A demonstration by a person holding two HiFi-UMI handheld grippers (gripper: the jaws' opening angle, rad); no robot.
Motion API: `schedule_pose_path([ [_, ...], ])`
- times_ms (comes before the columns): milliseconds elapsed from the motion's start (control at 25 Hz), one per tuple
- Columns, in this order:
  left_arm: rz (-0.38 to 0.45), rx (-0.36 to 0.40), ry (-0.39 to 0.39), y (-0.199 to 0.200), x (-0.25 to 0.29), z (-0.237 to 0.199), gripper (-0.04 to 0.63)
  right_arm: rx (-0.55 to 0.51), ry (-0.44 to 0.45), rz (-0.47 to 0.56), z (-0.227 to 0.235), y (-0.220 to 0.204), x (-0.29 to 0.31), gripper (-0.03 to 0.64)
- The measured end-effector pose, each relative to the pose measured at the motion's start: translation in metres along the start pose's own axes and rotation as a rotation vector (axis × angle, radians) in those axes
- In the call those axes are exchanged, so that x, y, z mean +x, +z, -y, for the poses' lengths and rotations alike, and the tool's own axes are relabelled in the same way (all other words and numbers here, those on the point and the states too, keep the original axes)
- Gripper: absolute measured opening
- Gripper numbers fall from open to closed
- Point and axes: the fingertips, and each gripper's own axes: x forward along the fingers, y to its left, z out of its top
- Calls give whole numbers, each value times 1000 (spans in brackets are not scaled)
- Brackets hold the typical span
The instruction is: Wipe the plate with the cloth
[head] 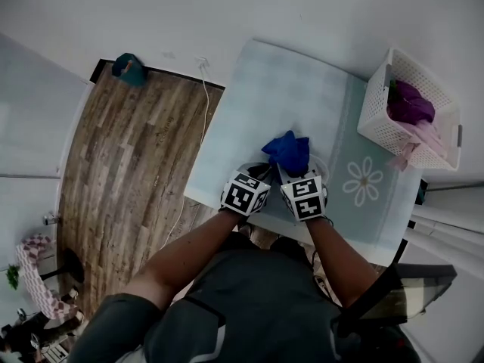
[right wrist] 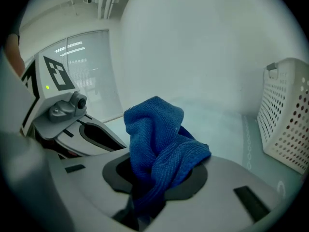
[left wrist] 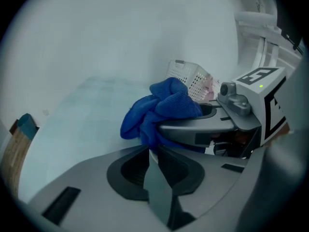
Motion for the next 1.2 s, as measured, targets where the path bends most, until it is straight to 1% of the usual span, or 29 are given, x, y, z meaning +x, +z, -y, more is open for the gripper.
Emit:
schedule_pose_path([
  [200, -23, 25, 19, -1, 12, 1, 49, 21, 29, 8, 5, -5, 0, 118],
  [400, -20, 34, 35, -3, 13, 1, 51, 28, 3, -13, 20, -21, -9, 118],
  [640, -19, 24, 54, -4, 13, 0, 52, 83, -70, -20, 55, -40, -32, 118],
  [760, -20, 14, 55, -4, 15, 1, 57, 74, -89, -21, 63, -45, -43, 120],
  [840, -24, -1, 56, -6, 15, 1, 66, 79, -119, -22, 69, -49, -51, 120],
  [920, -23, -30, 55, -7, 15, 0, 66, 115, -150, -19, 78, -54, -58, 119],
  [1000, -21, -40, 56, -7, 15, 0, 66, 139, -169, -18, 87, -58, -65, 120],
  [1120, -22, -38, 59, -7, 16, 0, 66, 130, -201, -24, 96, -62, -76, 120],
  [1200, -21, -47, 56, -8, 15, 0, 66, 130, -246, -31, 104, -64, -85, 119],
])
